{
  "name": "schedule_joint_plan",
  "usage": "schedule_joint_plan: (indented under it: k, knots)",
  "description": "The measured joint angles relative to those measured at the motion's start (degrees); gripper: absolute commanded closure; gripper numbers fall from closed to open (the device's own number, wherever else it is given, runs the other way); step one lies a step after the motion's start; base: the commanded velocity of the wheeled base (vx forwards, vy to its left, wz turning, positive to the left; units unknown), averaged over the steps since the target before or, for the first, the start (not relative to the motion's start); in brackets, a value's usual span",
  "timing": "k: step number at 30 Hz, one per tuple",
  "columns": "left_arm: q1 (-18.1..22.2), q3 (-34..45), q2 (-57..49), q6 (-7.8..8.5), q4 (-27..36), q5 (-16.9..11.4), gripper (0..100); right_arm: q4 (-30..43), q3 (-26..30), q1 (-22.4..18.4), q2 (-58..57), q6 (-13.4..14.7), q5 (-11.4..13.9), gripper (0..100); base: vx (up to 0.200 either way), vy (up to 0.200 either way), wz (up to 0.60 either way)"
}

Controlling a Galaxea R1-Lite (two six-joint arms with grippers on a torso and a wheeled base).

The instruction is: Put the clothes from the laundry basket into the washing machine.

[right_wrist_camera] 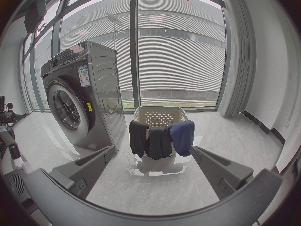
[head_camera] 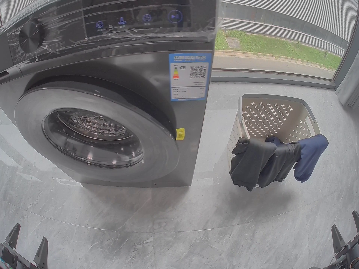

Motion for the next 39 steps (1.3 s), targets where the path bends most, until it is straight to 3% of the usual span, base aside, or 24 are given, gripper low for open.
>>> schedule_joint_plan:
  k: [9, 39]
  knots:
    - [0.0, 0.0, 0.0, -0.02, 0.0, 0.0, 0, 0.0, 0.0, 0.1, 0.0, 0.0, 0.2, 0, 0.0, 0.2, 0.0]
    - [0.0, 0.0, 0.0, -0.11, 0.0, 0.0, 0, 0.0, 0.0, 0.0, 0.0, 0.0, 0.2, 0, 0.0, 0.0, 0.0]
